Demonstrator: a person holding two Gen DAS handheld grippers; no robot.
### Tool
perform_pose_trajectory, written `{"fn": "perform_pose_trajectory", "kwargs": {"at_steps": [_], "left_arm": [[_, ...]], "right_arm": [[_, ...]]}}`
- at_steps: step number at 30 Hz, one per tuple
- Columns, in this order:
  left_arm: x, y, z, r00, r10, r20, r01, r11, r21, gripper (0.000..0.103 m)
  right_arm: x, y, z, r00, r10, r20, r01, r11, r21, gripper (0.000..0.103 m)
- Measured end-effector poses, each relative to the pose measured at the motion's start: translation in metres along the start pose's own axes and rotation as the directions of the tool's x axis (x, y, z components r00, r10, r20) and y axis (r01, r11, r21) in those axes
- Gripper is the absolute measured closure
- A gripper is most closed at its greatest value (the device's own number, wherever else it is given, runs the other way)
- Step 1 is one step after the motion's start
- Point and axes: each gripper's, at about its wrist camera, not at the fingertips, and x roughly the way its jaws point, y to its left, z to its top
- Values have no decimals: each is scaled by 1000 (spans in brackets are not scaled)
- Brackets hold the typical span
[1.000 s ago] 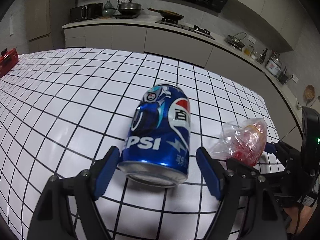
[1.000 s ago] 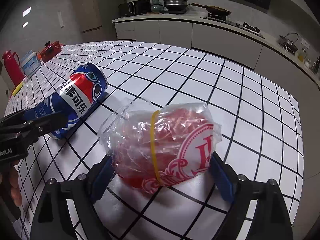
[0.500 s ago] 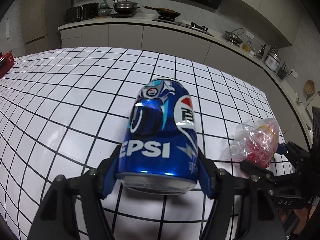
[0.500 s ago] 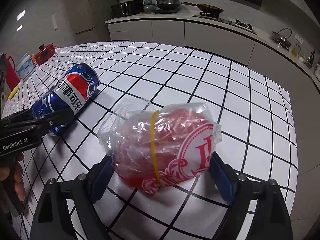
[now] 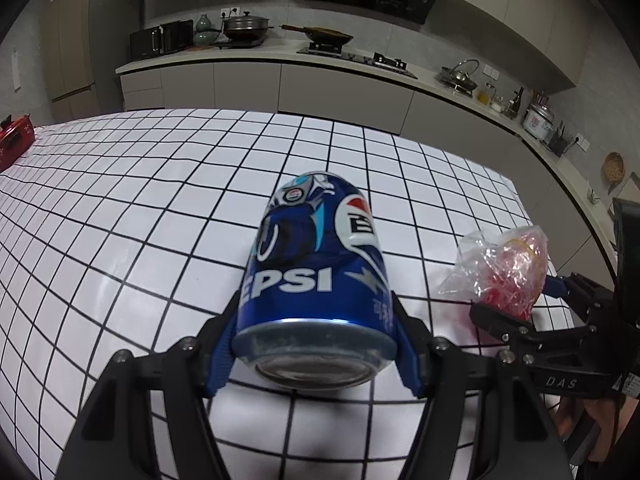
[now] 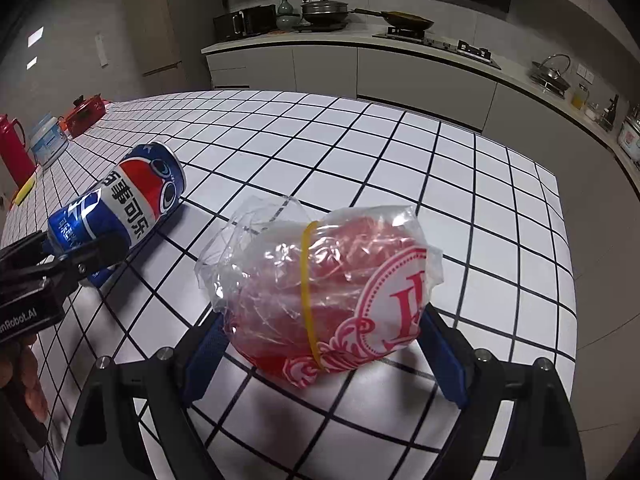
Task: Collect trash
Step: 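Carry the Pepsi can and plastic bag over the black bin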
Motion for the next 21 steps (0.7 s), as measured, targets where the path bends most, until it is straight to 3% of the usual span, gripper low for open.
{"fn": "perform_pose_trajectory", "kwargs": {"at_steps": [21], "left_arm": [[-33,-49,-24,999,-6,37,4,999,38,37]], "right_arm": [[-50,-19,-28,999,-15,50,15,1000,3,13]]}}
